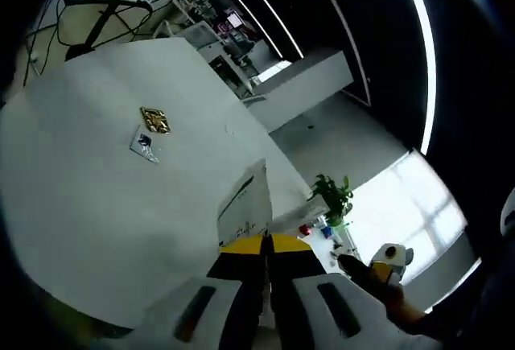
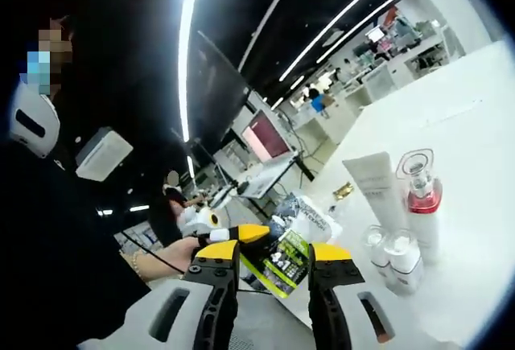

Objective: Arrange the skincare products in the storage area until every visible bottle or jar stands upright without overlapping.

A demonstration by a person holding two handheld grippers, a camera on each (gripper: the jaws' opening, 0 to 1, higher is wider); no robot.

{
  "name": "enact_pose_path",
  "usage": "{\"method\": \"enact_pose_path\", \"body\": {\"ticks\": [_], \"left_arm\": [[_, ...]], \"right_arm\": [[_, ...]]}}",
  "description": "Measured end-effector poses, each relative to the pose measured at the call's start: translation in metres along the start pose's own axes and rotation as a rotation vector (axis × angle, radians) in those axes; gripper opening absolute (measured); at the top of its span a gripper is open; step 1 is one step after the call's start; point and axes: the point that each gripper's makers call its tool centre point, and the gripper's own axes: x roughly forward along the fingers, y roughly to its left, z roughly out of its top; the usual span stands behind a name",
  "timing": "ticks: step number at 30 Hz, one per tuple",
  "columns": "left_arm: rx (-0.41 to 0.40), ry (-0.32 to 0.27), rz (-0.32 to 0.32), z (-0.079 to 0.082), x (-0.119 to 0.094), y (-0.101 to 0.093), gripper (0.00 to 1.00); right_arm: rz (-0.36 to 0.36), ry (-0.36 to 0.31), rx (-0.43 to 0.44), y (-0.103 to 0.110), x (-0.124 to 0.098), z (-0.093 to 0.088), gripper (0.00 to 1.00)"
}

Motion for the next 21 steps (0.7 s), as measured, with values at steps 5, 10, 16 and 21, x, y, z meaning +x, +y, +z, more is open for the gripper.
{"method": "enact_pose_path", "body": {"ticks": [5, 10, 16, 21], "left_arm": [[-0.039, -0.004, 0.002, 0.001, 0.010, 0.001, 0.01], [-0.029, 0.018, 0.010, -0.005, 0.030, -0.003, 0.01], [-0.016, 0.052, 0.015, -0.013, 0.054, -0.009, 0.01], [-0.014, 0.067, 0.021, -0.018, 0.071, -0.007, 0.01]], "right_arm": [[-0.056, 0.007, -0.013, -0.013, -0.013, -0.004, 0.45], [-0.122, 0.024, -0.038, -0.031, -0.025, -0.008, 0.59], [-0.163, 0.031, -0.054, -0.041, -0.037, -0.010, 0.68], [-0.188, 0.027, -0.053, -0.048, -0.043, -0.012, 0.72]]}}
